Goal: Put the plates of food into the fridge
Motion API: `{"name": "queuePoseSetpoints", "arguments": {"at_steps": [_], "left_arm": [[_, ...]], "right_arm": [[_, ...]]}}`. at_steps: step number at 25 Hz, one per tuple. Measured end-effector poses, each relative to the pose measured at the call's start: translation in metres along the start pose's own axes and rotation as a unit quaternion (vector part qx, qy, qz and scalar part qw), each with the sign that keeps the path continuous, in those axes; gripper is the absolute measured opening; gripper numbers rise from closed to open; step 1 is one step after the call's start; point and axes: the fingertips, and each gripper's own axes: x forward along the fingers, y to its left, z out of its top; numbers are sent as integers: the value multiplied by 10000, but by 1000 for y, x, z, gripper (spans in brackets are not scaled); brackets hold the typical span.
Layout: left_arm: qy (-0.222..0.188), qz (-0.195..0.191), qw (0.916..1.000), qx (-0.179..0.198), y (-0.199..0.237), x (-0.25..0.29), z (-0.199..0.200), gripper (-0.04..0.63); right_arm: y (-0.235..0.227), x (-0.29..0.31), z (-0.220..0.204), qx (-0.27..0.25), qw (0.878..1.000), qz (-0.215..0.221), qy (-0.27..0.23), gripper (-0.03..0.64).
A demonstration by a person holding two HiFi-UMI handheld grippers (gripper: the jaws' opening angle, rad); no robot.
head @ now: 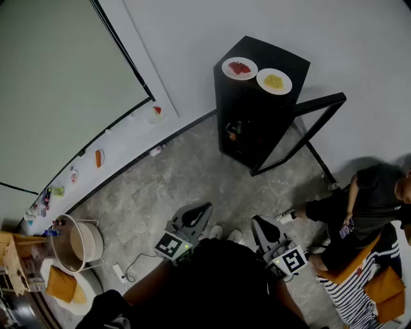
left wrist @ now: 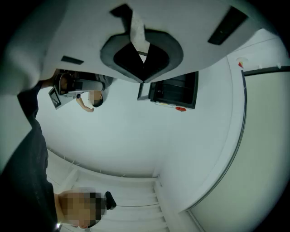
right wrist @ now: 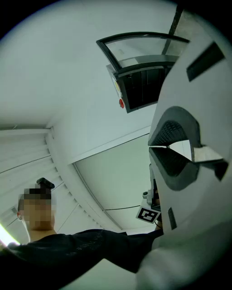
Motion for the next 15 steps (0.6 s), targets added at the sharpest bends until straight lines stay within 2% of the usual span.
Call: {"name": "queuePoseSetpoints", "arguments": {"at_steps": [6,9,15], "left_arm": [[78,8,10000,-7,-10,2,-5,23],[186,127,9997,-109,-14,1,-10,23],[18,277,9995,-175,-28,2,-8,23]], "right_arm": [[-13,-8,-6,83,9998,-127,117,32],[-16,-11,-8,151,9998,-42,123,32],[-29,-31,-13,529,9986,45,-57,32]]}}
